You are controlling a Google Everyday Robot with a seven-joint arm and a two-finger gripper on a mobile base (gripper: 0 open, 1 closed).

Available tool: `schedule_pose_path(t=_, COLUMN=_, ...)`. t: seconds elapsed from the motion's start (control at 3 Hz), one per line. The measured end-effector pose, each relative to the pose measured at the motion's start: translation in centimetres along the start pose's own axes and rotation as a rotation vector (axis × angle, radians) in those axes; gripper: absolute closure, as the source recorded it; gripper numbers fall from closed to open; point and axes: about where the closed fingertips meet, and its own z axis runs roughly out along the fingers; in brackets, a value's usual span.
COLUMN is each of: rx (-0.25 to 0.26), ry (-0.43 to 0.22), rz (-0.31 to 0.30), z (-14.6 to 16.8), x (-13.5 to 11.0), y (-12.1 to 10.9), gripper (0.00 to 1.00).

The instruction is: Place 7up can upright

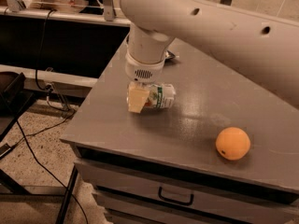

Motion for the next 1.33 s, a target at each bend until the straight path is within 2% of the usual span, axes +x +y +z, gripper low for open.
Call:
schedule_pose_path(t=0.33, rx=0.034, ry=-0.136, rz=-0.011, z=-2.8, x=1.3, y=-1.3, gripper=1.00)
schedule_pose_path(t=0.67, rx=0.048, ry=-0.244, rz=-0.009, z=-5.3, x=2.2, y=-2.9, gripper=1.00)
schedule_pose_path(t=1.0, rx=0.057, ry=-0.422, rz=0.000, z=-6.8, x=3.3, y=-4.8, gripper=1.00)
schedule_pose_path(t=1.33, rx=0.018, ry=-0.479, rz=0.038, z=-8.7, x=5.3, y=-3.8, gripper=1.00)
